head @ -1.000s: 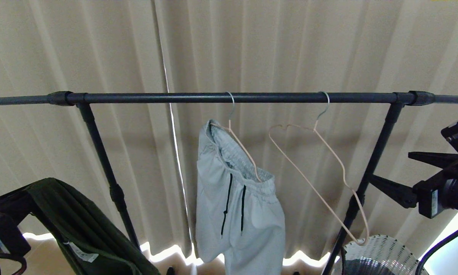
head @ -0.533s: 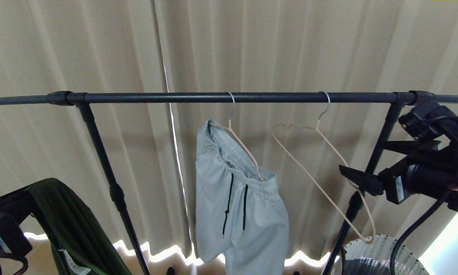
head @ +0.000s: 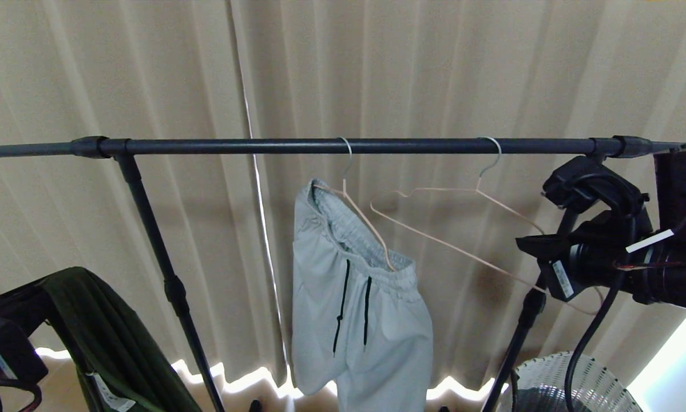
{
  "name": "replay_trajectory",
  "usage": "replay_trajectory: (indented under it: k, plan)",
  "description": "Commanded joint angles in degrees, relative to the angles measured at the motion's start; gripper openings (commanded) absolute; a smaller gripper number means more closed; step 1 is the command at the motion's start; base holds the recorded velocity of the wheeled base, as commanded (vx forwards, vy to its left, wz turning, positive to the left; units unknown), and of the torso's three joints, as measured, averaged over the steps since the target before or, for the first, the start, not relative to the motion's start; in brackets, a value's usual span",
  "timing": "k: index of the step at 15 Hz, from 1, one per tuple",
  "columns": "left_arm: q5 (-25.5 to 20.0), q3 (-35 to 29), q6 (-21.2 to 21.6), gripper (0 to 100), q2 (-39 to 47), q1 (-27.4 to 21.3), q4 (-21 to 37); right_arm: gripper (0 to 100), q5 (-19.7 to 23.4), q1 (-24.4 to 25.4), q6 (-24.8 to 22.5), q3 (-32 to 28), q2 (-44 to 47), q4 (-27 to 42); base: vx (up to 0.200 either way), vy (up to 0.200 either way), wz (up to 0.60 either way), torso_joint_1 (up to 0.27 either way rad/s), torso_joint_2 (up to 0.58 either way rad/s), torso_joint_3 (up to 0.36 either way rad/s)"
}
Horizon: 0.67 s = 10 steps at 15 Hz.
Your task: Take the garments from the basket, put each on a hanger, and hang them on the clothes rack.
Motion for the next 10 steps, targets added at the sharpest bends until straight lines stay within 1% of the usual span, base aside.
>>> replay_trajectory:
  k: [1,3,7,8,10]
  plan:
    - [-0.01,-0.01,-0.02,0,0.05,0.01,-0.01,0,0.11,0.4,0.07,-0.1,0.27,-0.21,0.0,0.0,0.0,0.0,0.0,0.0]
    - [-0.01,-0.01,-0.02,0,0.05,0.01,-0.01,0,0.11,0.4,0.07,0.78,-0.61,-0.13,0.0,0.0,0.0,0.0,0.0,0.0]
    - [0.08,0.08,-0.02,0,0.05,0.01,-0.01,0,0.2,0.4,-0.1,3.94,-5.44,0.49,0.0,0.0,0.0,0.0,0.0,0.0]
    - [0.08,0.08,-0.02,0,0.05,0.01,-0.01,100,0.29,0.4,-0.01,4.12,-6.15,0.31,0.0,0.0,0.0,0.0,0.0,0.0]
    - [0.08,0.08,-0.02,0,-0.04,-0.08,-0.01,100,0.55,0.31,-0.01,4.12,-6.85,-0.21,0.0,0.0,0.0,0.0,0.0,0.0]
